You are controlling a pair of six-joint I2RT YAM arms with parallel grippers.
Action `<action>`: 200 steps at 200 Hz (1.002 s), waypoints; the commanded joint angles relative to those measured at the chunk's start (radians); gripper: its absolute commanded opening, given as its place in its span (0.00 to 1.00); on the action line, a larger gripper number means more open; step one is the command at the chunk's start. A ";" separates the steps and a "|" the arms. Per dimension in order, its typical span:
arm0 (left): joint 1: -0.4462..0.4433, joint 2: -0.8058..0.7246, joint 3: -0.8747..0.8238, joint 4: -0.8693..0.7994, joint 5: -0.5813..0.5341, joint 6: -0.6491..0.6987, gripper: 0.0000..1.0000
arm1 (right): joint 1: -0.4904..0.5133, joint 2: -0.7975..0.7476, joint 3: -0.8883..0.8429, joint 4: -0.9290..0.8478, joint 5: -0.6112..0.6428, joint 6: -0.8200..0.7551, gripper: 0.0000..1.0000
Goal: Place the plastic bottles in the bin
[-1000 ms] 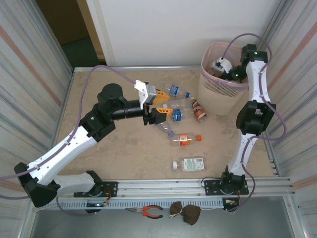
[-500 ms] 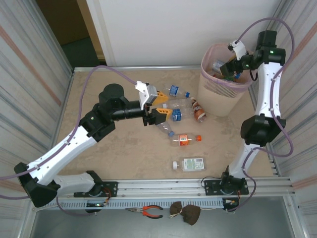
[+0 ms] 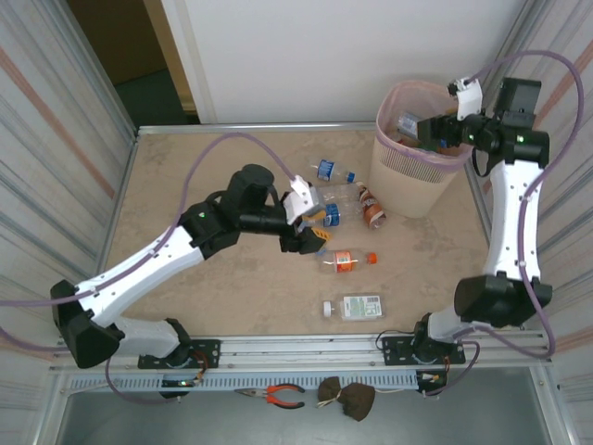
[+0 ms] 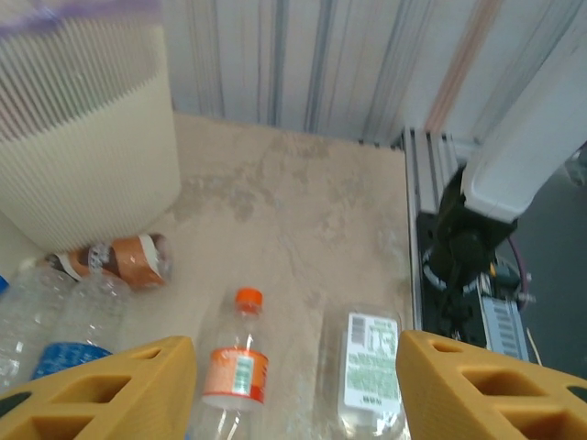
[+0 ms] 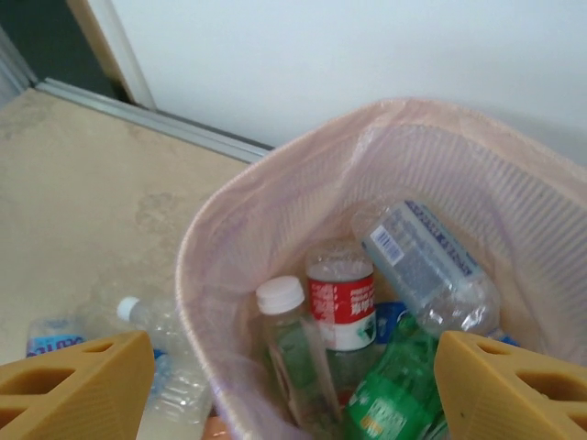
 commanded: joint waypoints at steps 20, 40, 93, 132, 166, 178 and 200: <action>-0.122 0.080 0.044 -0.164 -0.130 0.106 0.61 | -0.007 -0.208 -0.205 0.179 0.017 0.160 0.80; -0.185 0.129 0.045 -0.207 -0.183 0.124 0.61 | -0.007 -0.280 -0.263 0.168 0.033 0.161 0.80; -0.328 0.278 0.067 -0.286 -0.316 0.162 0.66 | -0.018 -0.435 -0.362 0.120 0.047 0.143 0.81; -0.404 0.405 0.102 -0.301 -0.387 0.170 0.77 | -0.017 -0.524 -0.397 0.103 0.045 0.151 0.81; -0.421 0.510 0.136 -0.299 -0.420 0.177 0.99 | -0.014 -0.569 -0.400 0.084 0.031 0.152 0.81; -0.423 0.541 0.144 -0.297 -0.432 0.183 0.99 | -0.012 -0.580 -0.397 0.079 0.029 0.151 0.82; -0.423 0.587 0.156 -0.280 -0.456 0.190 0.99 | -0.005 -0.597 -0.393 0.072 0.027 0.151 0.82</action>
